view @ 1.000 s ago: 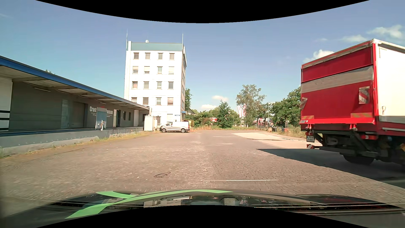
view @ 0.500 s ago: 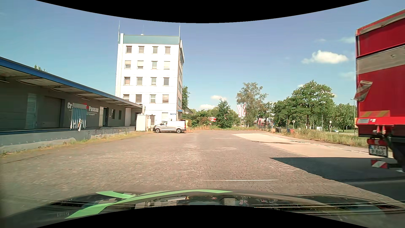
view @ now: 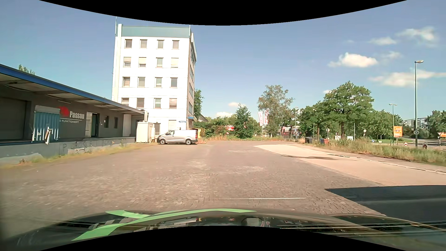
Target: Follow the waypoints while adhering to traffic rules and regulations
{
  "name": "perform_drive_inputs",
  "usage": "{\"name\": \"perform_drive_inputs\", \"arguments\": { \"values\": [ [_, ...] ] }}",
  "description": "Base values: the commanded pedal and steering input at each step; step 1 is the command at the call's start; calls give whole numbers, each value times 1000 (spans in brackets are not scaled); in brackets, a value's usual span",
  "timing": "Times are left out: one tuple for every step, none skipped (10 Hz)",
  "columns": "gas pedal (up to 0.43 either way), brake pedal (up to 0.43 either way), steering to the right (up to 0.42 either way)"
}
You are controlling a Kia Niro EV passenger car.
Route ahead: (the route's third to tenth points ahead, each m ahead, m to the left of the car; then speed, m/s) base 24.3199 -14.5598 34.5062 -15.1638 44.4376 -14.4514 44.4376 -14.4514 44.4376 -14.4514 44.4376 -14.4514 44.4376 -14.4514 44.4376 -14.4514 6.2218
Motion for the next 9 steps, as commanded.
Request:
{"name": "perform_drive_inputs", "arguments": {
  "values": [
    [138,0,52],
    [150,0,62],
    [150,0,69],
    [150,0,70],
    [150,0,68],
    [150,0,66],
    [150,0,65],
    [150,0,64],
    [138,0,59]
  ]
}}
